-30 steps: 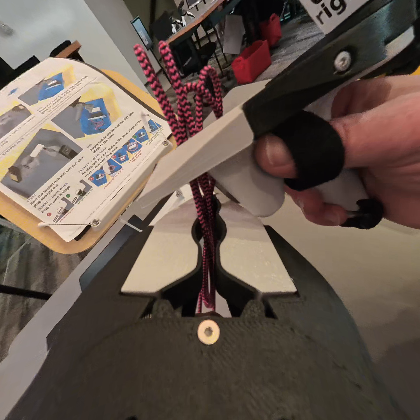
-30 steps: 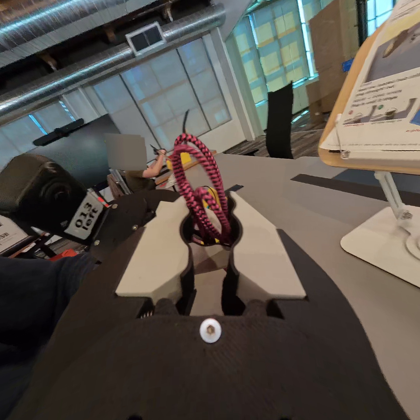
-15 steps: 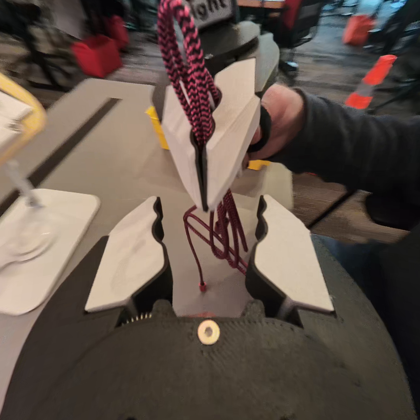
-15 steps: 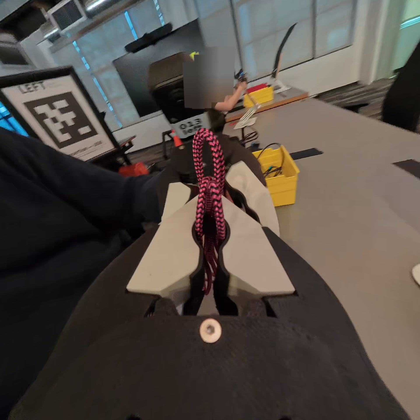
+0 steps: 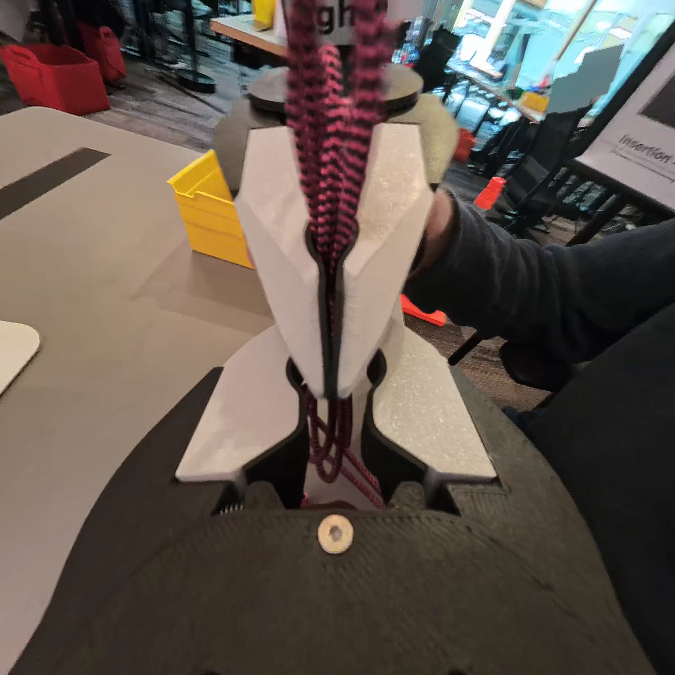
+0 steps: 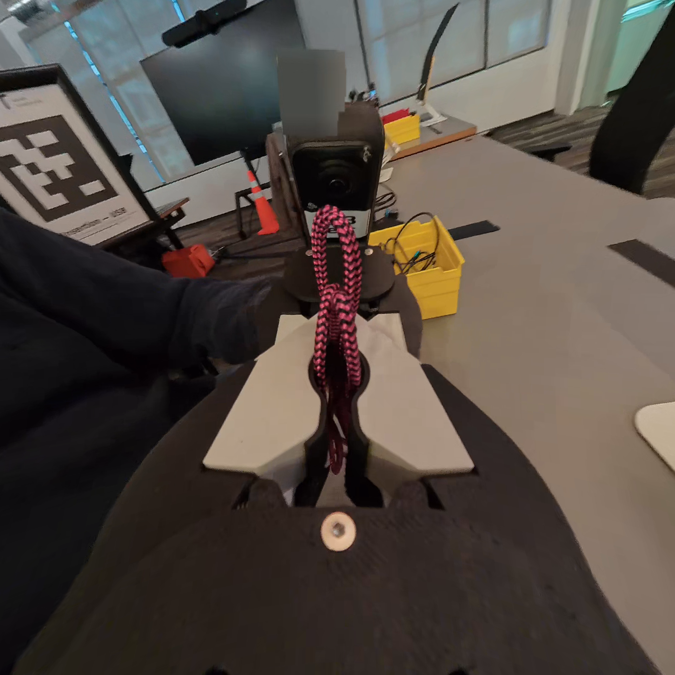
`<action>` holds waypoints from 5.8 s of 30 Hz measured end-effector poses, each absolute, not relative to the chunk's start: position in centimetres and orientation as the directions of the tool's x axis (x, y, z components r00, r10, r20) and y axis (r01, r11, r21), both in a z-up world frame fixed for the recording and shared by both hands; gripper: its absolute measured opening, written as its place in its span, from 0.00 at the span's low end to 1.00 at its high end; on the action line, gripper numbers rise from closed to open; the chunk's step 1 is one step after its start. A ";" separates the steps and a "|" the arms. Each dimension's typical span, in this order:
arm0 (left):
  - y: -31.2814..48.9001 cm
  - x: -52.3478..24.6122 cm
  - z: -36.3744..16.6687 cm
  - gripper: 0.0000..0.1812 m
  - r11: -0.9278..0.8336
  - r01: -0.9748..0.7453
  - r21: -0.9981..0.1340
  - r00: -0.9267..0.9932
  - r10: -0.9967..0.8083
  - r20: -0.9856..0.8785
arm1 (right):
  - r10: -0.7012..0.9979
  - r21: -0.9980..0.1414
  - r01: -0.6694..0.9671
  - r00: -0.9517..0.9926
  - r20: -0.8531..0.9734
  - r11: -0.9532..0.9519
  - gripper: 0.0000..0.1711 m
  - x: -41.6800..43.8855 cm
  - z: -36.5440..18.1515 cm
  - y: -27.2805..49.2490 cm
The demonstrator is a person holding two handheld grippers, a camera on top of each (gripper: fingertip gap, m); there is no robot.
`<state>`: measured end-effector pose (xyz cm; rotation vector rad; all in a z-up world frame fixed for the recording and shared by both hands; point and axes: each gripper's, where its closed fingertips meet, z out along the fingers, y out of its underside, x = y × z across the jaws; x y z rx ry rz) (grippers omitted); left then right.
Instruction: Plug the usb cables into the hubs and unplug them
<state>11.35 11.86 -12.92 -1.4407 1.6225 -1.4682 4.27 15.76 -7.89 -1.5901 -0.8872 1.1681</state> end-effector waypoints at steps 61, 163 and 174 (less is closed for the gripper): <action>13.6 10.2 -13.4 0.03 -0.086 -0.427 -0.900 -0.220 -0.956 0.196 | 0.886 -0.886 0.212 0.321 -0.336 -0.413 0.02 4.8 -9.8 15.7; 10.2 11.3 -13.8 0.08 -0.124 -0.477 -0.870 -0.392 -0.856 0.337 | 0.772 -0.984 -0.150 0.612 -0.171 -0.099 0.00 8.1 -4.5 18.4; 10.2 11.6 -14.6 0.04 -0.054 -0.496 -0.867 -0.379 -0.885 0.272 | 0.830 -0.985 -0.115 0.533 -0.168 -0.125 0.00 6.1 -4.3 17.1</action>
